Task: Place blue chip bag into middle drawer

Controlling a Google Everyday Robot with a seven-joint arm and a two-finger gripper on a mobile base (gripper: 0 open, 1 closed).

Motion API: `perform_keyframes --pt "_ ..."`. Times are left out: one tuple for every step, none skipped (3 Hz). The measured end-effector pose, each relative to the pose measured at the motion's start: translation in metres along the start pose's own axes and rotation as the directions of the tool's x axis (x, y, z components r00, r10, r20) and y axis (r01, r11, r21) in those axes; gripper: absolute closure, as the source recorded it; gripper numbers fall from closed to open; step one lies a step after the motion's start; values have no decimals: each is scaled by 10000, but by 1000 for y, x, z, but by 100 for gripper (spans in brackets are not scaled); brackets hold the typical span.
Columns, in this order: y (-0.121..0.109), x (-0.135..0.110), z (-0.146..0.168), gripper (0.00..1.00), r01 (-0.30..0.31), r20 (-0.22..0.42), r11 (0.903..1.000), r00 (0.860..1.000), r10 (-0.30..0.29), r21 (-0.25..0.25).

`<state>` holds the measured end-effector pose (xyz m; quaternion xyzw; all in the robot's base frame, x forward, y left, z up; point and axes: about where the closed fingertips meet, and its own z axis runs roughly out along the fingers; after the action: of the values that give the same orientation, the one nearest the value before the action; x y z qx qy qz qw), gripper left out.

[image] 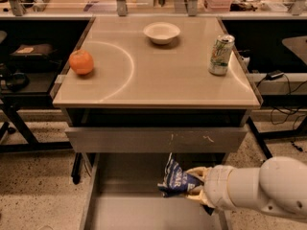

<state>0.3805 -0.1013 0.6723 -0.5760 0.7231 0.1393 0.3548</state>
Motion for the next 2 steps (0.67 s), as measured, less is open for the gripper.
perform_keyframes --pt "10 49 69 100 31 -333 9994 9994 -43 -341" --pt "10 48 67 100 29 -335 9994 9994 -40 -342"
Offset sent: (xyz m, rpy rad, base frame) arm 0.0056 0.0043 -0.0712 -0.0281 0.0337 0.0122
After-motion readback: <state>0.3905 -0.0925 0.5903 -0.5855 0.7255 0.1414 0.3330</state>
